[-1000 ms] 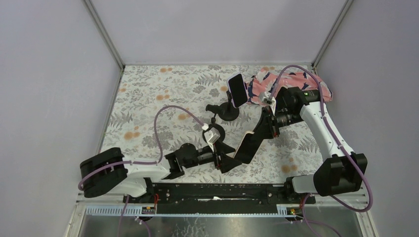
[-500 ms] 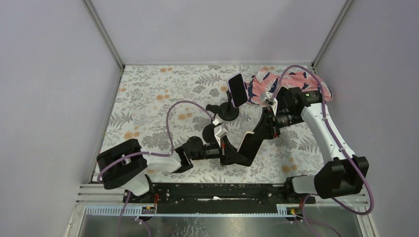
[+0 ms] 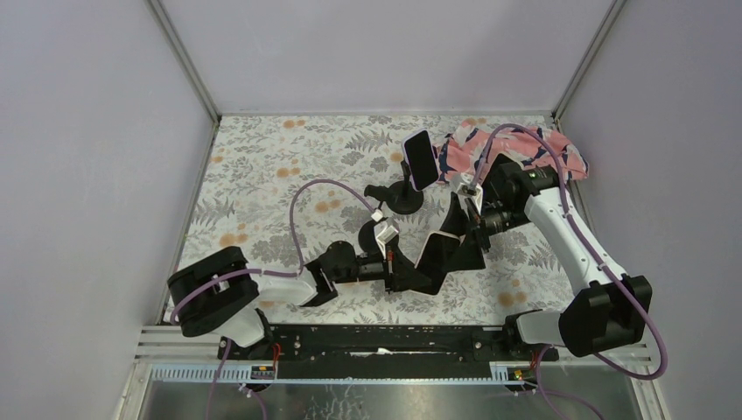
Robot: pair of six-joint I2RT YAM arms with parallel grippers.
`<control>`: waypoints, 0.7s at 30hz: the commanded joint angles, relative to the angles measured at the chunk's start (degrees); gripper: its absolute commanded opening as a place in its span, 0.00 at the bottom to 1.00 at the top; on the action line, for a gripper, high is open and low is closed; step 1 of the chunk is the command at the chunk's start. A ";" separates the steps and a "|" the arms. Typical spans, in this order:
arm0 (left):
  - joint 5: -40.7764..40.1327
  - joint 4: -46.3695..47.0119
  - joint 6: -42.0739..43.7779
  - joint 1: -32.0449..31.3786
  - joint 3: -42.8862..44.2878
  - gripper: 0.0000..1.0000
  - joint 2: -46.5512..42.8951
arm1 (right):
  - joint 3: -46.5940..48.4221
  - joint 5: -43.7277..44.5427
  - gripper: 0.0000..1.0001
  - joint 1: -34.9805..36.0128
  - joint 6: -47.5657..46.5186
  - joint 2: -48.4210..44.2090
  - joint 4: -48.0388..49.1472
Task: Place the phone on the phone stand
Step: Pick up the phone at the center of the board.
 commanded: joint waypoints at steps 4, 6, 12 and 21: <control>-1.82 4.83 0.74 0.47 -0.64 0.00 -2.95 | -2.67 -1.69 1.00 1.42 7.90 -1.21 5.57; -1.86 4.83 0.91 0.55 -0.56 0.00 -2.92 | -3.11 -1.39 0.92 2.24 10.70 -0.99 7.51; -2.13 4.74 1.30 0.55 -0.53 0.00 -2.87 | -2.65 -1.38 0.59 3.46 13.49 -0.15 9.07; -2.56 4.65 1.49 0.79 -1.13 0.00 -3.07 | -1.52 -1.53 0.23 3.48 12.53 0.52 7.97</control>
